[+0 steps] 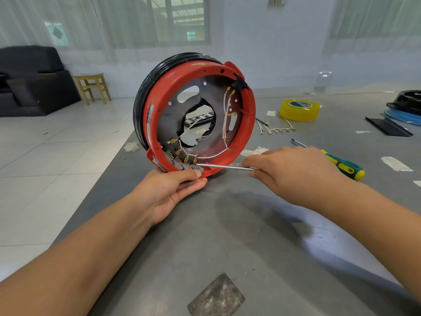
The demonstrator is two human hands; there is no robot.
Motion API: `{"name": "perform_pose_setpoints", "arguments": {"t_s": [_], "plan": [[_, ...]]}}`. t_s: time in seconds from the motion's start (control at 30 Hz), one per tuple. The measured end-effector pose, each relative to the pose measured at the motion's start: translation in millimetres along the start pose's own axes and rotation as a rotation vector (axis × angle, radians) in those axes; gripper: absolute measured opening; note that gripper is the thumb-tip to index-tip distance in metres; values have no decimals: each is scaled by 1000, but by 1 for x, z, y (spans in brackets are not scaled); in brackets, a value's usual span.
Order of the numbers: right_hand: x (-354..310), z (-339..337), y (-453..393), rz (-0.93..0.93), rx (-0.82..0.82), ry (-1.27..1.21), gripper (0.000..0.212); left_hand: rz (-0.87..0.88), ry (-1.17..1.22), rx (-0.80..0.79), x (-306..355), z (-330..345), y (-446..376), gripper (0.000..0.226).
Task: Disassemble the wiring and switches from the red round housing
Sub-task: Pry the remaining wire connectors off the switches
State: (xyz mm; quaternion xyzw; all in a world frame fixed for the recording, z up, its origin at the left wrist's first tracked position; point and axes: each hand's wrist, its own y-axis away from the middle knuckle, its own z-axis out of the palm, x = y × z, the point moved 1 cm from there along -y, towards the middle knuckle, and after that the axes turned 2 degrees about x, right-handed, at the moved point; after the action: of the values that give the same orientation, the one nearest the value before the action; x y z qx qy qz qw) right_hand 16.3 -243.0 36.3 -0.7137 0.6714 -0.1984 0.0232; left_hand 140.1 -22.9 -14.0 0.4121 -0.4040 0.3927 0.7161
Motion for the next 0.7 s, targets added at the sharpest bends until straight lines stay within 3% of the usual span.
{"name": "perform_pose_setpoints", "arguments": {"t_s": [0.17, 0.33, 0.7], "plan": [[-6, -9, 3, -1, 60, 83, 29, 2, -35, 14, -1, 1, 0, 18], [-6, -11, 0, 13, -30, 76, 28, 6, -59, -2, -2, 1, -1, 22], [-1, -12, -2, 5, -34, 29, 32, 75, -119, -10, -4, 4, 1, 33]]}}
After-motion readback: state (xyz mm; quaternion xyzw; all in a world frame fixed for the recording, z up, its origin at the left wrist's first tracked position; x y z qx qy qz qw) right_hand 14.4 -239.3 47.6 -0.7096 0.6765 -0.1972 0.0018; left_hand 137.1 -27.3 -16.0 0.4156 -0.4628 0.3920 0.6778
